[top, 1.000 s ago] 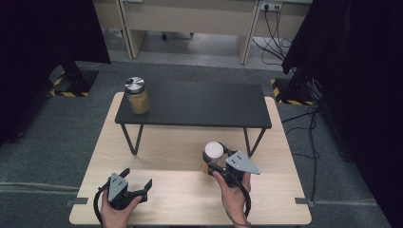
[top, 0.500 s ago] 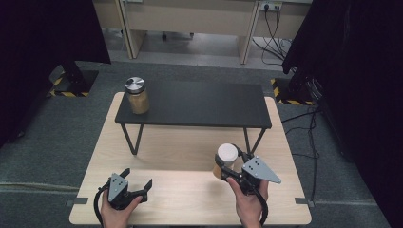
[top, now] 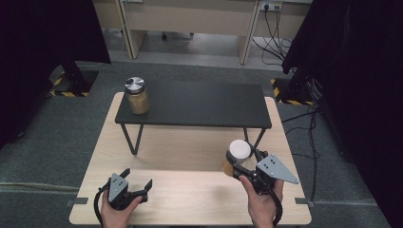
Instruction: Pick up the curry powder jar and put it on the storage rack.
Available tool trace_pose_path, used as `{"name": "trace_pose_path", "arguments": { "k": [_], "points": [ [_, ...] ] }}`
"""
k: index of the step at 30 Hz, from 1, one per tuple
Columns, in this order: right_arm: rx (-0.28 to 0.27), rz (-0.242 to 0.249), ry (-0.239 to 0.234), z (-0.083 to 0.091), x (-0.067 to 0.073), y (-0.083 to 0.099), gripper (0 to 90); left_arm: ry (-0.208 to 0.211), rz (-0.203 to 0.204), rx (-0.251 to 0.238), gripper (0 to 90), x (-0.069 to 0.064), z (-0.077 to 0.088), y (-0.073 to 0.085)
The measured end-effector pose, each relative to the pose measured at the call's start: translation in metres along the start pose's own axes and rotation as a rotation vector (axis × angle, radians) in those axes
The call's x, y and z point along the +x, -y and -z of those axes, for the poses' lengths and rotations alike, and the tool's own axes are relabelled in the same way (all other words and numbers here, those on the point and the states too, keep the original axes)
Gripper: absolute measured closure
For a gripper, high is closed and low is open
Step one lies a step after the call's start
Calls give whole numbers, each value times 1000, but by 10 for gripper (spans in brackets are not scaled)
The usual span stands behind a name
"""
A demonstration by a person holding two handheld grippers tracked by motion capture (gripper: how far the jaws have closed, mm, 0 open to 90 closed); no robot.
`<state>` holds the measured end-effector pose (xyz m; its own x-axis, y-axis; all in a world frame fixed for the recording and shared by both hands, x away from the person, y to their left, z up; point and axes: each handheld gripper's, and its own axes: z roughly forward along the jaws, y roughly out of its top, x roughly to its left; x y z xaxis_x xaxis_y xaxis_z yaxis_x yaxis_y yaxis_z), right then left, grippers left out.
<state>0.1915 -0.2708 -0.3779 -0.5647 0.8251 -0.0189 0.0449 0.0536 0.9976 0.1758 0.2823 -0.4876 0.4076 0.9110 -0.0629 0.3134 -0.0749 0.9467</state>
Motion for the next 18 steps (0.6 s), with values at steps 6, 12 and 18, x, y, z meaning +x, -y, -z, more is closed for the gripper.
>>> {"name": "trace_pose_path", "arguments": {
  "k": [6, 12, 18],
  "points": [
    [-3, -3, 8, 4, -3, -10, 339, 1, 1, -4, 29, 0, 1, 0],
    [-9, 3, 13, 6, -6, -23, 339, -1, 0, -5, 30, 0, 1, 0],
    [-19, 8, 23, 8, -9, -39, 339, -1, 1, -2, 30, -1, 0, 1]
  ]
}}
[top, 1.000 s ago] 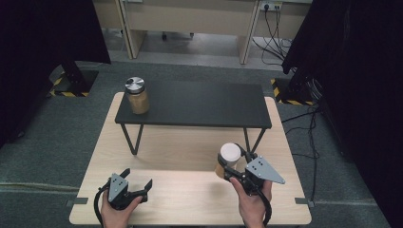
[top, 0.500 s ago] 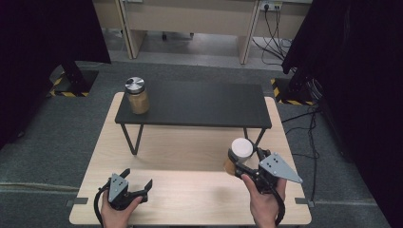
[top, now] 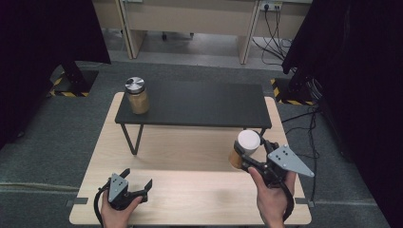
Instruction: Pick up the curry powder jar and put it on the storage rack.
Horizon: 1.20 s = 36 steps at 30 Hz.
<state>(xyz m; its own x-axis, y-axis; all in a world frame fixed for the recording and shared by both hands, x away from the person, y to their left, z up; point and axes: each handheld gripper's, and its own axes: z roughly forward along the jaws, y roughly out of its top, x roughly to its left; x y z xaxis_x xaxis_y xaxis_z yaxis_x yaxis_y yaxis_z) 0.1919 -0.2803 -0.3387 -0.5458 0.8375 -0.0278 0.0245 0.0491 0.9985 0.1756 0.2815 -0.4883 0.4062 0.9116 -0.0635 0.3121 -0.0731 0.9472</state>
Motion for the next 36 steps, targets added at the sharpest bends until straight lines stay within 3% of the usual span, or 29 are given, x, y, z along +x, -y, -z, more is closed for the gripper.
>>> {"name": "trace_pose_path", "arguments": {
  "k": [8, 18, 36],
  "points": [
    [-17, 12, 7, -8, -10, -34, 338, -2, 1, -2, 31, 1, 0, 0],
    [-11, 31, 33, -29, -23, -62, 339, -4, 5, -5, 31, 2, 1, -1],
    [6, 13, 74, -65, -38, -78, 339, -13, 13, -13, 32, 5, 3, -1]
  ]
}}
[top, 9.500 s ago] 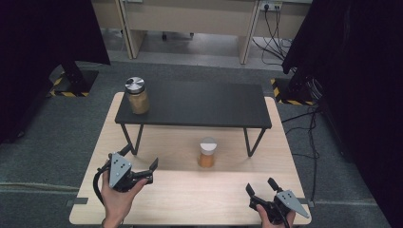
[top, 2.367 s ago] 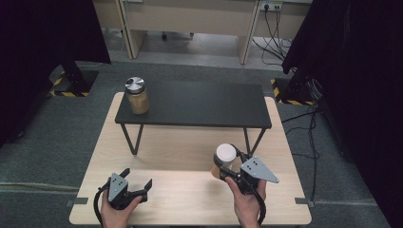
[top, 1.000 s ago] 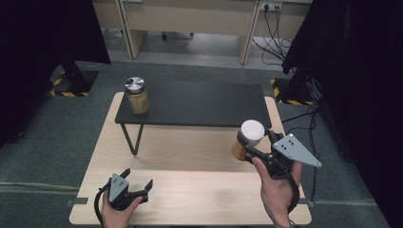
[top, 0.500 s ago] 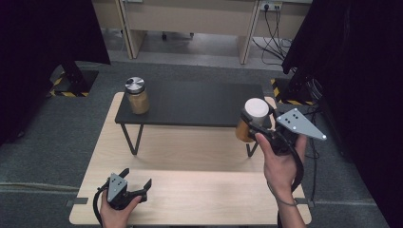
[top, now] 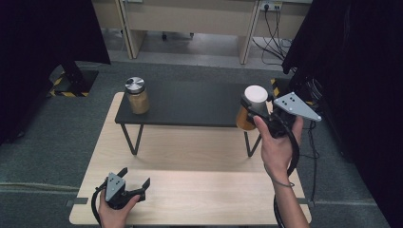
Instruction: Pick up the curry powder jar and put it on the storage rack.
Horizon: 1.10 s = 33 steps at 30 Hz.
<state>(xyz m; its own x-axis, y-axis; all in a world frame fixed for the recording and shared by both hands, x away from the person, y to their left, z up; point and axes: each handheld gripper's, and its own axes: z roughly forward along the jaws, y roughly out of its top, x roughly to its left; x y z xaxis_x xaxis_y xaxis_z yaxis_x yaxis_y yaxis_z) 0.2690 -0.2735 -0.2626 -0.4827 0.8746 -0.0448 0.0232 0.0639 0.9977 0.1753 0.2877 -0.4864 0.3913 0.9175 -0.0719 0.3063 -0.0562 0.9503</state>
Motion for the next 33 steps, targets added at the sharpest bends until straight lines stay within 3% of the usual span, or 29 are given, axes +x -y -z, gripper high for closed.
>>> {"name": "trace_pose_path", "arguments": {
  "k": [5, 17, 22, 33],
  "points": [
    [14, 28, 34, -24, 1, -7, 338, 0, 3, 3, 32, 1, 0, 0],
    [52, 34, 56, -76, 5, -13, 338, 2, 12, -1, 32, 3, 0, 0],
    [68, 1, 46, -95, 7, -6, 338, 6, 16, -6, 32, 4, 0, 0],
    [80, -16, 30, -107, 12, -1, 338, 6, 24, -9, 32, 6, 0, 0]
  ]
}}
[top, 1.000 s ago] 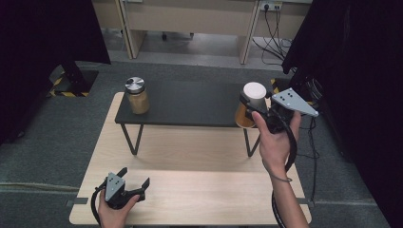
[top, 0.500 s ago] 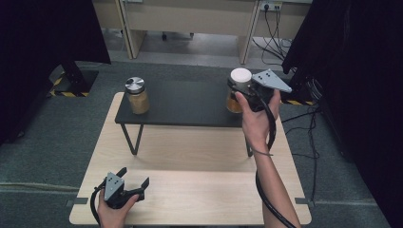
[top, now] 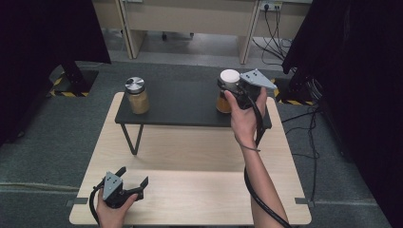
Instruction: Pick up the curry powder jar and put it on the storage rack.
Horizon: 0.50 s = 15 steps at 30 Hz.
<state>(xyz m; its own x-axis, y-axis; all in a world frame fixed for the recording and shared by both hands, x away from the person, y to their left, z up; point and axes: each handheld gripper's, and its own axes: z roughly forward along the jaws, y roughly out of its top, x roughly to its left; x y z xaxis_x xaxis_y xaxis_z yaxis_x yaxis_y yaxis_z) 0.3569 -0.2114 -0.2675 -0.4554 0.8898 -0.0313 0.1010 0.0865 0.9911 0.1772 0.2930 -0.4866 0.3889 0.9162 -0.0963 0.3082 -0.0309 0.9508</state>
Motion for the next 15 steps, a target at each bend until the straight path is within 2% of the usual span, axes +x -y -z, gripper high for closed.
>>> {"name": "trace_pose_path", "arguments": {
  "k": [9, 15],
  "points": [
    [-6, -26, 0, -2, -3, 5, 338, 3, -4, 8, 33, -1, -1, 0],
    [-34, -43, -6, -4, -7, 13, 338, 9, -6, 11, 32, -3, -2, 1]
  ]
}}
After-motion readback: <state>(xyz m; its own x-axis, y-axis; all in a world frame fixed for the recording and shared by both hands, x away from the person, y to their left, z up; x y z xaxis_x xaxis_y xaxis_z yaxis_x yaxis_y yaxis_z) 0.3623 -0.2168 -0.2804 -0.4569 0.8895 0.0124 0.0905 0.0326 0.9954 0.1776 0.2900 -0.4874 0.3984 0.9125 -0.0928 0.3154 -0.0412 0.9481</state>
